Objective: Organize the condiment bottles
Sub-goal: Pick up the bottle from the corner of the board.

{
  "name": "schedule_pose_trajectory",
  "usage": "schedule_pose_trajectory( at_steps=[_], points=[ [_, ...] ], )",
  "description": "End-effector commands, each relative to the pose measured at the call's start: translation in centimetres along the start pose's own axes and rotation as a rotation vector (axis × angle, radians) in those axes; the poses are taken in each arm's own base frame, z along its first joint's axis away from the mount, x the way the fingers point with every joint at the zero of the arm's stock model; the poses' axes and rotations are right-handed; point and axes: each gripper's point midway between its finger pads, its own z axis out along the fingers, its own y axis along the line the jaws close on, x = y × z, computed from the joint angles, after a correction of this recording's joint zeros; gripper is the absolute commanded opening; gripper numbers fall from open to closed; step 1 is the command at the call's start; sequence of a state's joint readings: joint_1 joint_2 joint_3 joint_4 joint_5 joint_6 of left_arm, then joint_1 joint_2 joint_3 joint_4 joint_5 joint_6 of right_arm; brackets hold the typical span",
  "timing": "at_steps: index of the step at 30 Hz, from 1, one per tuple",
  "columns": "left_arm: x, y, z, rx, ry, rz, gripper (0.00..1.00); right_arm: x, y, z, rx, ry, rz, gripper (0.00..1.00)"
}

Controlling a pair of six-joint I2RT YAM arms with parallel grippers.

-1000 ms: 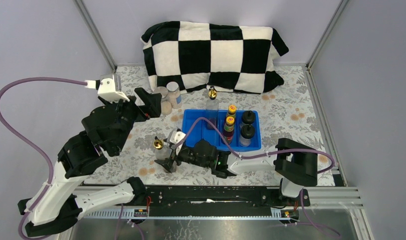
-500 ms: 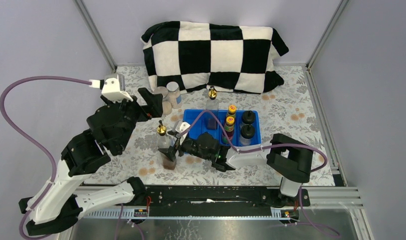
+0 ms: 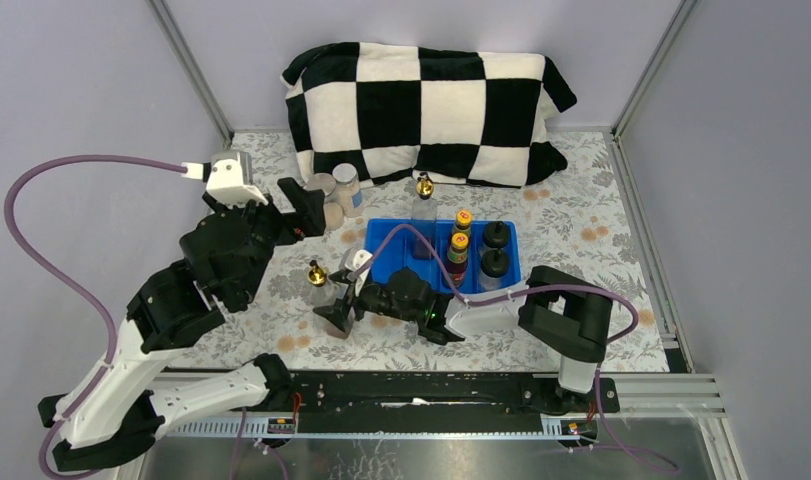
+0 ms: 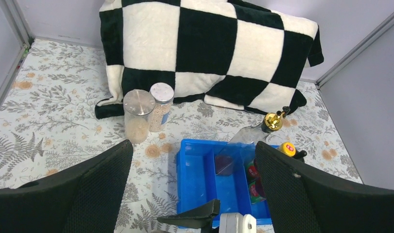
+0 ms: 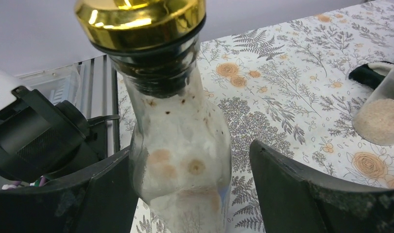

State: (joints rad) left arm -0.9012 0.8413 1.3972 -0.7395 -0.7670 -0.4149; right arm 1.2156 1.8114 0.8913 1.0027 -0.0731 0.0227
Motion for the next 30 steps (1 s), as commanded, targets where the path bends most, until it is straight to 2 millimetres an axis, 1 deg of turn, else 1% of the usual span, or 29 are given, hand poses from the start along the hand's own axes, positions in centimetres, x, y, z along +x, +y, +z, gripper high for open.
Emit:
schedule_pose_trajectory(
  at_steps=[1,4,7,9,13,17,19,21,24,26,28,30],
  points=[
    [-1.6,1.9,-1.0,-0.048,-0.078,-0.073,0.99,-2.4,0.3,1.5,-0.016,-0.080,0.020,0.82],
    [-1.7,2.4,-1.4,-0.051,-0.089,-0.080,0.99,-2.3,0.4,2.0,-0.018,-0.081,0.028,0.81],
    [-1.5,2.5,-1.4,-0.054,-0.079,-0.067,0.99,-2.5,0.7,2.6,-0.022,-0.081,0.029,0.82],
    [-1.5,2.5,-1.4,-0.054,-0.080,-0.065,0.99,-2.6,0.9,2.9,-0.021,-0.079,0.026,0.81],
    [-1.5,2.7,-1.5,-0.054,-0.081,-0.059,0.99,-2.4,0.6,3.2,0.008,-0.073,0.038,0.70],
    [-1.5,2.9,-1.7,-0.056,-0.084,-0.058,0.99,-2.2,0.6,3.2,0.042,-0.052,0.035,0.64],
    [-1.3,3.0,-1.7,-0.059,-0.084,-0.056,0.99,-2.0,0.6,3.3,0.071,-0.033,0.015,0.59],
    [-1.2,3.1,-1.7,-0.062,-0.085,-0.055,0.99,-2.0,0.9,3.5,0.084,-0.017,-0.005,0.51],
    [-1.2,3.3,-1.8,-0.065,-0.087,-0.055,0.99,-1.9,1.6,3.7,0.100,0.009,-0.045,0.33],
    [-1.2,3.5,-1.9,-0.069,-0.092,-0.060,0.99,-2.0,2.1,3.7,0.107,0.019,-0.068,0.26],
    [-1.3,3.7,-2.0,-0.071,-0.096,-0.063,0.99,-2.0,2.4,3.7,0.113,0.025,-0.077,0.23],
    [-1.3,3.8,-2.1,-0.074,-0.098,-0.061,0.99,-2.3,2.6,3.6,0.118,0.023,-0.079,0.22]
  ],
)
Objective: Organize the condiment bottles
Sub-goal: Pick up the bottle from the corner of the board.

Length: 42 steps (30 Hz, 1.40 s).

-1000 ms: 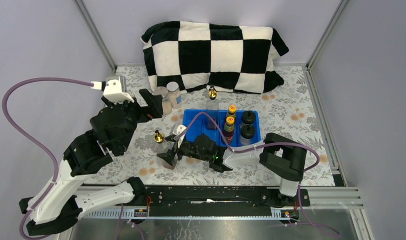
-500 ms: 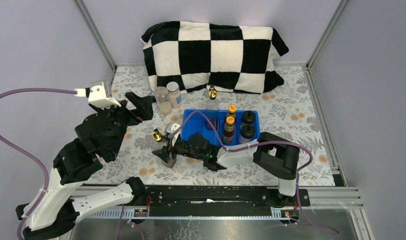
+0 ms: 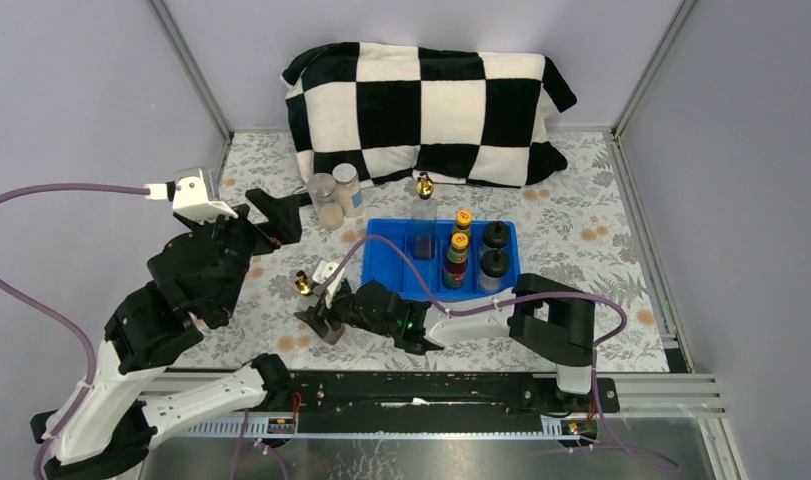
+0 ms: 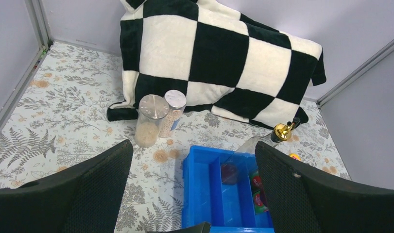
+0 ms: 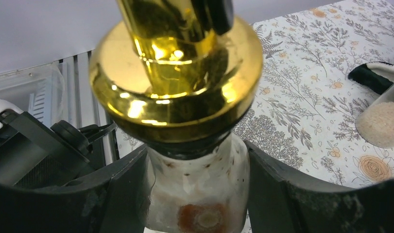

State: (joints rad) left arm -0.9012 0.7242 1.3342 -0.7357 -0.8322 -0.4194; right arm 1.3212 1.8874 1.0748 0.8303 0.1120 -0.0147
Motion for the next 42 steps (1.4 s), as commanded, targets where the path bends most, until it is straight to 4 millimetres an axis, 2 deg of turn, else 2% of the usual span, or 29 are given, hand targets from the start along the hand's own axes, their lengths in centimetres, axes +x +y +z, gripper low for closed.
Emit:
schedule_pose_trajectory(
  at_steps=[1,11,20,36,42],
  points=[
    [-0.7,0.8,-0.1,-0.032,-0.035,-0.014,0.99,-2.5,0.3,0.2,0.038,-0.041,-0.031,0.20],
    [-0.4,1.7,-0.4,-0.050,-0.045,-0.024,0.99,-4.4,0.3,-0.5,0.061,-0.061,-0.034,0.13],
    [-0.7,2.8,-0.7,-0.088,-0.075,-0.041,0.99,-7.6,0.6,-1.2,0.066,-0.112,-0.047,0.11],
    [-0.1,2.6,-0.4,-0.088,-0.064,-0.050,0.99,-13.1,0.3,-1.6,0.082,-0.217,-0.046,0.08],
    [0.0,2.6,-0.3,-0.093,-0.064,-0.046,0.99,-15.0,0.4,-2.4,0.079,-0.241,-0.026,0.08]
  ],
)
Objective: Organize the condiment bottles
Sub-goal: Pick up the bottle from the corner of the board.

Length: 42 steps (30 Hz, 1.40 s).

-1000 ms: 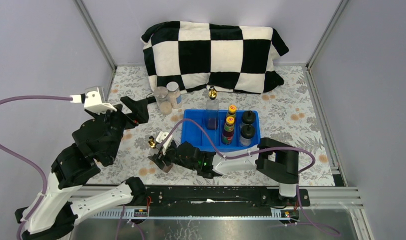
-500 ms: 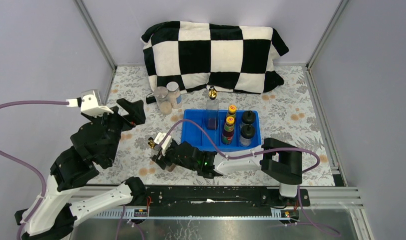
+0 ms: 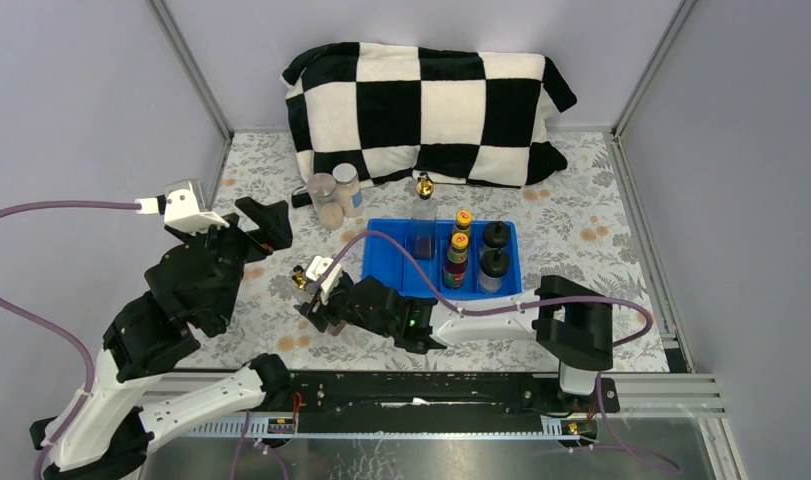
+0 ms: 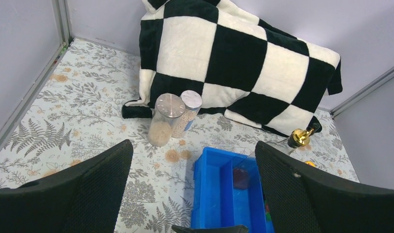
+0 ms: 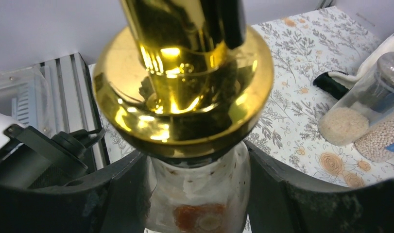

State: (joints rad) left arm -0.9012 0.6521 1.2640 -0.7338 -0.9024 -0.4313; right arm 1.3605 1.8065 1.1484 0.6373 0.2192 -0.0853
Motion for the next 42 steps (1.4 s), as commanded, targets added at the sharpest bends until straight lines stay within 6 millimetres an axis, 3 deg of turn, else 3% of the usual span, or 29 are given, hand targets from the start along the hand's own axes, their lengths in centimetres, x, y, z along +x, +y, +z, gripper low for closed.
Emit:
schedule_pose_trajectory(
  at_steps=[1,10,17,32,42],
  points=[
    [-0.5,0.2,0.4,-0.032,-0.033,-0.032,0.99,-12.3,-0.8,-2.1,0.023,-0.280,0.067,0.08],
    [-0.2,-0.3,0.7,-0.028,-0.030,-0.033,0.99,-17.5,-2.5,-4.9,0.069,-0.330,0.055,0.08],
    [0.1,-1.0,1.0,-0.012,-0.022,-0.039,0.99,-19.5,-6.3,-6.9,0.266,-0.327,0.063,0.06],
    [0.9,-1.6,1.4,0.003,-0.003,-0.024,0.99,-17.9,-15.7,-11.8,0.856,-0.232,0.076,0.06],
    [1.2,-1.8,1.5,0.015,0.006,-0.013,0.99,-14.3,-20.0,-15.1,1.078,-0.164,0.163,0.06]
  ],
)
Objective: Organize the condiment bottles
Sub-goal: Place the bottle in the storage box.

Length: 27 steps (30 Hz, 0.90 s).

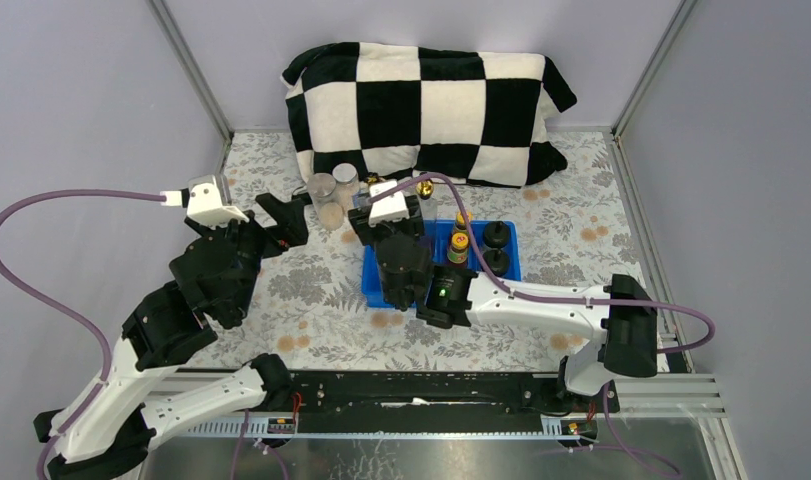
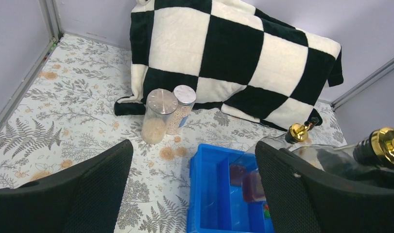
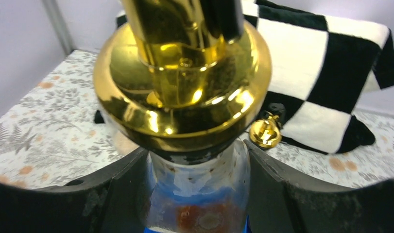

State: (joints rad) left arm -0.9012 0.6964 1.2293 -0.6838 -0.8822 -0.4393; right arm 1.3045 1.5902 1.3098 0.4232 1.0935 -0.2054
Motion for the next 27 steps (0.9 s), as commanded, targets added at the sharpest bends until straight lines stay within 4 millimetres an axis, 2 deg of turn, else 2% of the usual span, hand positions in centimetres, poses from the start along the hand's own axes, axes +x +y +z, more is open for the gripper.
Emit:
schedule_pose_trajectory(
  at_steps=[1,11,27],
  points=[
    [-0.3,-0.3,0.2,0.006,-0.018,-0.026,0.99,-2.8,-4.8,-0.2,0.163,-0.024,0.194,0.06],
    [0.4,-0.6,0.2,0.027,-0.001,-0.018,0.99,1.0,-6.7,-0.2,0.201,0.030,0.245,0.04],
    [1.2,-0.4,0.4,0.017,0.014,-0.019,0.99,6.9,-5.7,0.9,0.120,0.053,0.281,0.04]
  ],
)
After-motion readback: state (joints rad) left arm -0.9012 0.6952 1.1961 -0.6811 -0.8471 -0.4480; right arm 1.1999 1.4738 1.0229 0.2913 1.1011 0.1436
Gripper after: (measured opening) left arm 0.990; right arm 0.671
